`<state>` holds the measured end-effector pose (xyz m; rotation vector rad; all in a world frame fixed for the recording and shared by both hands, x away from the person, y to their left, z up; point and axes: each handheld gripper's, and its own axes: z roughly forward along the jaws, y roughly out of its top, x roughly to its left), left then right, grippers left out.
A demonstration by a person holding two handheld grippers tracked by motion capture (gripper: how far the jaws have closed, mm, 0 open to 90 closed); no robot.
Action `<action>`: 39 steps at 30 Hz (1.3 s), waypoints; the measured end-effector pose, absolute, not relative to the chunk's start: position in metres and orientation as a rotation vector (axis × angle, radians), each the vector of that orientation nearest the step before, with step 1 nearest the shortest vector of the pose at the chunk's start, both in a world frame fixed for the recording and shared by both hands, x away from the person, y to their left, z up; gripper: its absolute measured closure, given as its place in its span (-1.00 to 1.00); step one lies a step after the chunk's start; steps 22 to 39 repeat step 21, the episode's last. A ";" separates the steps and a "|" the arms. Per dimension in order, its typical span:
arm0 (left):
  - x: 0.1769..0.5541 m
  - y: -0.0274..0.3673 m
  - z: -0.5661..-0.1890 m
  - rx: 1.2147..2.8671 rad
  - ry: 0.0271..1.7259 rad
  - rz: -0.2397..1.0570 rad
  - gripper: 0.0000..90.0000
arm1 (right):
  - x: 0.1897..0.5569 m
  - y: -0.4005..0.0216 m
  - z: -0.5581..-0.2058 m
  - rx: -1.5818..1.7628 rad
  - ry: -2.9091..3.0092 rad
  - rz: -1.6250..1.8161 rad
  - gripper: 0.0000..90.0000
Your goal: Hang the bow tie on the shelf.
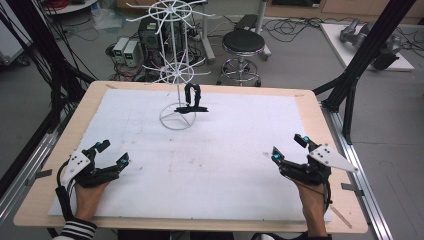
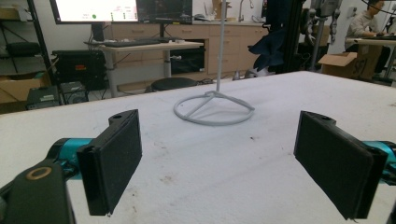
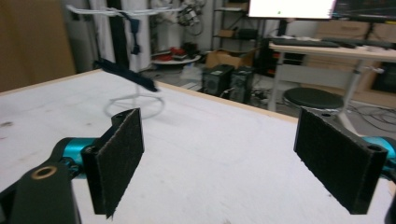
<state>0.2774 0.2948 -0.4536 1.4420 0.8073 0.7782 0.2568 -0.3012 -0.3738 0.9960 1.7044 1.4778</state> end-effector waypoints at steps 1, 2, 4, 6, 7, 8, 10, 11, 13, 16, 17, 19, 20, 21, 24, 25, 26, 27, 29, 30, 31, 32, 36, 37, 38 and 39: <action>0.277 0.295 -0.453 1.442 0.806 0.778 -0.66 | 0.255 -0.305 -0.379 1.011 1.685 1.483 -0.69; 0.277 0.295 -0.454 1.439 0.806 0.778 -0.66 | 0.253 -0.310 -0.390 1.029 1.647 1.489 -0.70; 0.277 0.295 -0.454 1.439 0.805 0.780 -0.66 | 0.251 -0.315 -0.402 1.056 1.609 1.488 -0.72; 0.277 0.295 -0.454 1.437 0.806 0.780 -0.66 | 0.250 -0.318 -0.415 1.061 1.579 1.479 -0.72; 0.277 0.295 -0.454 1.435 0.807 0.781 -0.66 | 0.250 -0.319 -0.421 1.058 1.568 1.470 -0.72; 0.277 0.295 -0.454 1.436 0.807 0.781 -0.66 | 0.250 -0.320 -0.428 1.066 1.556 1.479 -0.72; 0.277 0.295 -0.454 1.435 0.806 0.781 -0.66 | 0.251 -0.320 -0.436 1.080 1.548 1.481 -0.73; 0.277 0.295 -0.454 1.435 0.806 0.783 -0.66 | 0.251 -0.320 -0.442 1.088 1.539 1.477 -0.73; 0.277 0.295 -0.454 1.439 0.802 0.785 -0.66 | 0.252 -0.320 -0.449 1.098 1.535 1.490 -0.73; 0.277 0.295 -0.454 1.435 0.805 0.783 -0.66 | 0.251 -0.317 -0.452 1.079 1.532 1.473 -0.73; 0.277 0.295 -0.454 1.435 0.804 0.782 -0.66 | 0.251 -0.317 -0.452 1.071 1.533 1.465 -0.73; 0.277 0.295 -0.454 1.433 0.805 0.780 -0.66 | 0.250 -0.317 -0.453 1.058 1.532 1.467 -0.73; 0.277 0.295 -0.454 1.435 0.805 0.780 -0.66 | 0.249 -0.316 -0.453 1.063 1.528 1.470 -0.74; 0.277 0.295 -0.454 1.432 0.806 0.779 -0.66 | 0.249 -0.317 -0.453 1.059 1.522 1.471 -0.74; 0.277 0.295 -0.454 1.432 0.806 0.779 -0.66 | 0.249 -0.317 -0.453 1.059 1.522 1.471 -0.74; 0.277 0.295 -0.454 1.432 0.806 0.779 -0.66 | 0.249 -0.317 -0.453 1.059 1.522 1.471 -0.74; 0.277 0.295 -0.454 1.432 0.806 0.779 -0.66 | 0.249 -0.317 -0.453 1.059 1.522 1.471 -0.74; 0.277 0.295 -0.454 1.432 0.806 0.779 -0.66 | 0.249 -0.317 -0.453 1.059 1.522 1.471 -0.74; 0.277 0.295 -0.454 1.432 0.806 0.779 -0.66 | 0.249 -0.317 -0.453 1.059 1.522 1.471 -0.74; 0.277 0.295 -0.454 1.432 0.806 0.779 -0.66 | 0.249 -0.317 -0.453 1.059 1.522 1.471 -0.74; 0.277 0.295 -0.454 1.432 0.806 0.779 -0.66 | 0.249 -0.317 -0.453 1.059 1.522 1.471 -0.74; 0.277 0.295 -0.454 1.432 0.806 0.779 -0.66 | 0.249 -0.317 -0.453 1.059 1.522 1.471 -0.74; 0.277 0.295 -0.454 1.432 0.806 0.779 -0.66 | 0.249 -0.317 -0.453 1.059 1.522 1.471 -0.74; 0.277 0.295 -0.454 1.432 0.806 0.779 -0.66 | 0.249 -0.317 -0.453 1.059 1.522 1.471 -0.74; 0.277 0.295 -0.454 1.432 0.806 0.779 -0.66 | 0.249 -0.317 -0.453 1.059 1.522 1.471 -0.74; 0.277 0.295 -0.454 1.432 0.806 0.779 -0.66 | 0.249 -0.317 -0.453 1.059 1.522 1.471 -0.74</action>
